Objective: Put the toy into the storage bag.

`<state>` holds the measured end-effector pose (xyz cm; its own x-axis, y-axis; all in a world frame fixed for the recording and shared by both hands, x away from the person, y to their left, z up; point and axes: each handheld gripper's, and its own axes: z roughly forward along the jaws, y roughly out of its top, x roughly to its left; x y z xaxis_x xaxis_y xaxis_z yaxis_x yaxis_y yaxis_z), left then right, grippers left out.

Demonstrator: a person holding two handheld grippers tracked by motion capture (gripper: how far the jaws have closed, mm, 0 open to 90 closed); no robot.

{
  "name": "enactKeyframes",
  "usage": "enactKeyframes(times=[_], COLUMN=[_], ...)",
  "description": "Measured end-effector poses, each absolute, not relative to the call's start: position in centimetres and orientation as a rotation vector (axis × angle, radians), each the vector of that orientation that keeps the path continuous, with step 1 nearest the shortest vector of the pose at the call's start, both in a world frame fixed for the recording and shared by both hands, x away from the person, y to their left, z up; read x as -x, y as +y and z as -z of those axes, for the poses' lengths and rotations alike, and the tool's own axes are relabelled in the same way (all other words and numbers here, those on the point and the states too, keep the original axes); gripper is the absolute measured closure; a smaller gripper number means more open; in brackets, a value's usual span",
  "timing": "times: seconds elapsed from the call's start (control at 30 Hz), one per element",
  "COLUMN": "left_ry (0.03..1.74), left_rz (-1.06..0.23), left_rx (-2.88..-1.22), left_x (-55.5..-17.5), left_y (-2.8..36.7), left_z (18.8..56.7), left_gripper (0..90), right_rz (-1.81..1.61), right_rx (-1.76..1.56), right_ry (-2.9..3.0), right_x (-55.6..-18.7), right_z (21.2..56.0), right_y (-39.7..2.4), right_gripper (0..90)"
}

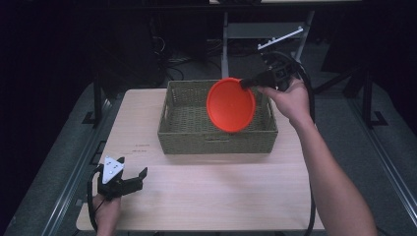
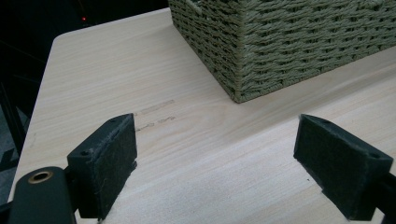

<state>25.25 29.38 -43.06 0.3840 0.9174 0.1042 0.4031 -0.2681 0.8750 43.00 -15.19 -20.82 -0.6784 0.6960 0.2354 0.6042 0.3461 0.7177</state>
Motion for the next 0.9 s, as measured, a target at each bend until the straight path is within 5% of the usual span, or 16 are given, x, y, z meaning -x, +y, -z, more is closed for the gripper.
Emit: enactKeyframes(times=[0.9], left_ry=[1.146], left_rz=[-0.811], left_rx=[-1.834], left_x=[-25.1], left_y=[29.4], left_z=[43.0], left_gripper=[12.8], right_rz=[-1.169], right_rx=[-1.442], right_ry=[2.376], right_x=[-48.5], right_z=[25.3], right_y=[-15.3], right_gripper=[81.7])
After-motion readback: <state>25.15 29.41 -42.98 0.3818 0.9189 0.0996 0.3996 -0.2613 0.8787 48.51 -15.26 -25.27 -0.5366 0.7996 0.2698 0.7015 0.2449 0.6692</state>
